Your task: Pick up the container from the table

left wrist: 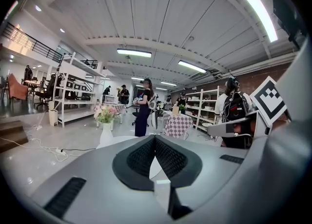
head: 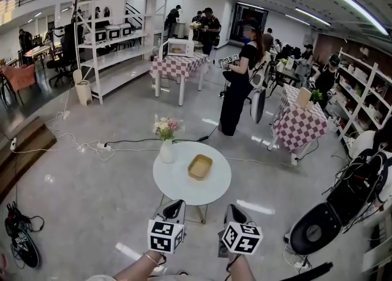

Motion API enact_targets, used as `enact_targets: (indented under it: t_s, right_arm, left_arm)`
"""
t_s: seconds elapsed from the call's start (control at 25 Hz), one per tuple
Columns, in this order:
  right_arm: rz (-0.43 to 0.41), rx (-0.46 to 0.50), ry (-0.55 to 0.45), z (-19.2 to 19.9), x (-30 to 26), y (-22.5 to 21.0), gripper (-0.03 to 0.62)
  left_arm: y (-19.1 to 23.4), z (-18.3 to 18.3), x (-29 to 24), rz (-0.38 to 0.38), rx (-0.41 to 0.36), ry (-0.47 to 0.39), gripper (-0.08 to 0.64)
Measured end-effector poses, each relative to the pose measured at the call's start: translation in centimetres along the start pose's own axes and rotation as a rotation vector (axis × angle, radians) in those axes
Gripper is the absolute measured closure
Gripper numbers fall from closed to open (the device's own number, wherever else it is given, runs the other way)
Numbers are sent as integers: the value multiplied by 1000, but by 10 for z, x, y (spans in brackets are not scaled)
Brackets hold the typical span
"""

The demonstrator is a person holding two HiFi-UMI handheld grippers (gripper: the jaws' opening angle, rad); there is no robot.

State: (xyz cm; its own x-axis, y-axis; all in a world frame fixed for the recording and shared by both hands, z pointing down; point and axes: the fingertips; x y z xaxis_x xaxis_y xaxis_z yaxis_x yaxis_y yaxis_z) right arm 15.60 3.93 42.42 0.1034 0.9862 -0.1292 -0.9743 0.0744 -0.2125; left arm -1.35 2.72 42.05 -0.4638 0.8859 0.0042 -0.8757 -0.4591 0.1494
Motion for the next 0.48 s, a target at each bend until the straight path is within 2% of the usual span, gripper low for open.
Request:
enact_targets:
  t_s: [0.48]
  right_arm:
    - [-42, -18, 16, -3, -36, -32, 568]
  left_arm:
    - [7, 11, -29, -88, 3, 13, 545]
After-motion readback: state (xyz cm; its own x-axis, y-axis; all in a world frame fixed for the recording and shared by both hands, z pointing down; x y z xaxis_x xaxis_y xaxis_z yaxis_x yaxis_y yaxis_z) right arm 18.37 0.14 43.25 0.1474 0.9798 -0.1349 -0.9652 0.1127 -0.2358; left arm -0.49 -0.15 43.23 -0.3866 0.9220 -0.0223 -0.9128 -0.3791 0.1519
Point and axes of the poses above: the fingertips, and each gripper's own axes: x backward along the fingers, y to its left, z out of its underside, and after that the axes turned 15 degrees about -y, right-handed
